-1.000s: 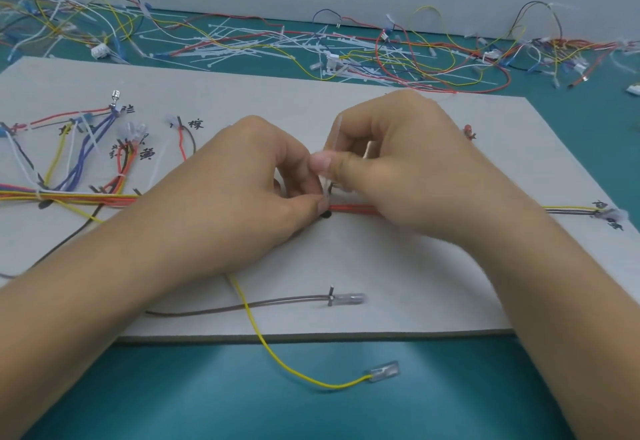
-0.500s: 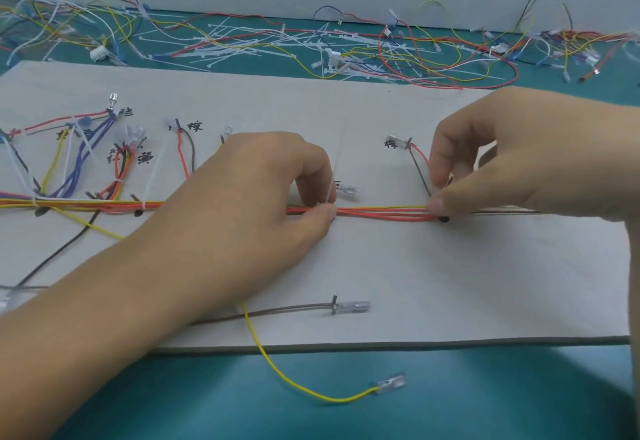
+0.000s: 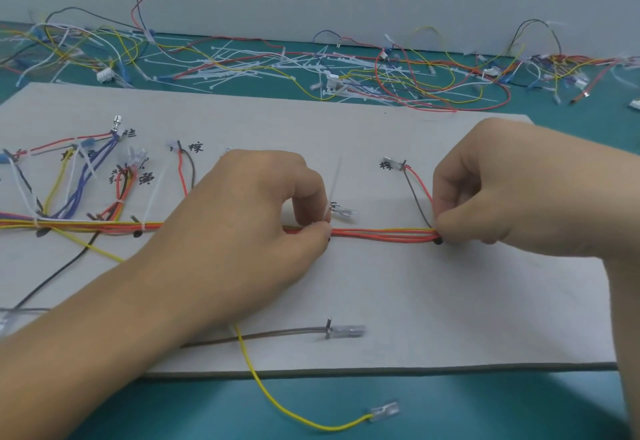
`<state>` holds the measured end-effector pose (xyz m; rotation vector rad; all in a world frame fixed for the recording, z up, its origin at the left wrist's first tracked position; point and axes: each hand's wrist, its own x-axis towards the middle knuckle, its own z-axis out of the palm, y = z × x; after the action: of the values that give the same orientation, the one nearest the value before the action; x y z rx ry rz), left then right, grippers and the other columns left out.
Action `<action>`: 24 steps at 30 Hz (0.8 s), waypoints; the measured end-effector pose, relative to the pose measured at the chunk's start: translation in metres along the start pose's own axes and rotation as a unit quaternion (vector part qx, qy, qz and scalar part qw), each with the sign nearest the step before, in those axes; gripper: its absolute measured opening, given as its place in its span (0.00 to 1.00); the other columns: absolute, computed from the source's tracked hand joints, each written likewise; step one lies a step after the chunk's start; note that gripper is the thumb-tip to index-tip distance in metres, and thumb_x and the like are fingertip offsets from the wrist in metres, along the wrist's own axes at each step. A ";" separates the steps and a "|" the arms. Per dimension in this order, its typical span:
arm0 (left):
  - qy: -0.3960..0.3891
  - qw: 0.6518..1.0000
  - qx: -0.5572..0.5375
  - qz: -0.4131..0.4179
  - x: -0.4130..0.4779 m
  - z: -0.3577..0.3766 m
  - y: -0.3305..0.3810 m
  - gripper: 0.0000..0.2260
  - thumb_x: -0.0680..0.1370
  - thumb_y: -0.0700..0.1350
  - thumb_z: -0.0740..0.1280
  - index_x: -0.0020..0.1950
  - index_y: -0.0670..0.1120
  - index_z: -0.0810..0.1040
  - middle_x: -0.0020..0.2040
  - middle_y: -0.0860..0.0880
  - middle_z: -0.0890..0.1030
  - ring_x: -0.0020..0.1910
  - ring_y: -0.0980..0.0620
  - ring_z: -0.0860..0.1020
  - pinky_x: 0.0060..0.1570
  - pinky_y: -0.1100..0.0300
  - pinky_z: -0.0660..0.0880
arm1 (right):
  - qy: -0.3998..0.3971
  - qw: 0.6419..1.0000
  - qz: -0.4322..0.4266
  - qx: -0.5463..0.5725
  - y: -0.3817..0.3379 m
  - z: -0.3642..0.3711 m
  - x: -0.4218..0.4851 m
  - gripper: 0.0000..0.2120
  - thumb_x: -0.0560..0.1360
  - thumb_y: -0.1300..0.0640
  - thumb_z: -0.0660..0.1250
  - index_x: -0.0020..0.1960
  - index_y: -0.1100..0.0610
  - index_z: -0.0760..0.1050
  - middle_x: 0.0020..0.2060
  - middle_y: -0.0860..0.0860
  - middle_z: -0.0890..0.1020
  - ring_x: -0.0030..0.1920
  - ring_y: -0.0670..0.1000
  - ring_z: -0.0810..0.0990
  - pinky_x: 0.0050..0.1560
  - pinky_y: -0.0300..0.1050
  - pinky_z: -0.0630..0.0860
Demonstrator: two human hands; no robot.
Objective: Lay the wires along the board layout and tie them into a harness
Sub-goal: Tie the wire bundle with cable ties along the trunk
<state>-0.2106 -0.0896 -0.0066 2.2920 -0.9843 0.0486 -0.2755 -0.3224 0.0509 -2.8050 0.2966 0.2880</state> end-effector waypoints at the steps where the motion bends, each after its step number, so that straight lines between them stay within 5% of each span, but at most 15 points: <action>1: 0.001 1.000 -0.001 -0.001 0.000 0.000 0.000 0.09 0.72 0.47 0.73 0.34 0.54 0.77 0.39 0.57 0.81 0.34 0.69 0.72 0.35 0.69 0.62 | 0.011 1.000 -0.006 -0.007 -0.001 0.001 0.000 0.05 0.64 0.49 0.73 0.38 0.40 0.83 0.25 0.42 0.81 0.25 0.44 0.78 0.30 0.46 0.81; 17: 0.000 0.999 0.022 -0.049 0.002 -0.009 0.000 0.06 0.64 0.50 0.66 0.30 0.50 0.78 0.27 0.63 0.74 0.25 0.63 0.71 0.24 0.68 0.64 | 0.021 0.998 -0.047 0.018 -0.011 0.011 0.001 0.01 0.65 0.52 0.71 0.36 0.47 0.81 0.24 0.46 0.81 0.23 0.45 0.79 0.26 0.49 0.81; 24: -0.031 0.996 0.041 -0.073 0.003 -0.031 -0.022 0.07 0.61 0.52 0.67 0.32 0.50 0.81 0.21 0.57 0.75 0.21 0.60 0.71 0.28 0.71 0.71 | 0.061 0.993 -0.075 0.070 -0.031 0.031 0.002 0.04 0.65 0.55 0.71 0.33 0.54 0.79 0.24 0.45 0.80 0.22 0.45 0.78 0.25 0.49 0.80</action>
<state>-0.1875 -0.0624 0.0070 2.4468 -0.8576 -0.0438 -0.2710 -0.2837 0.0298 -2.6930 0.1250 0.0585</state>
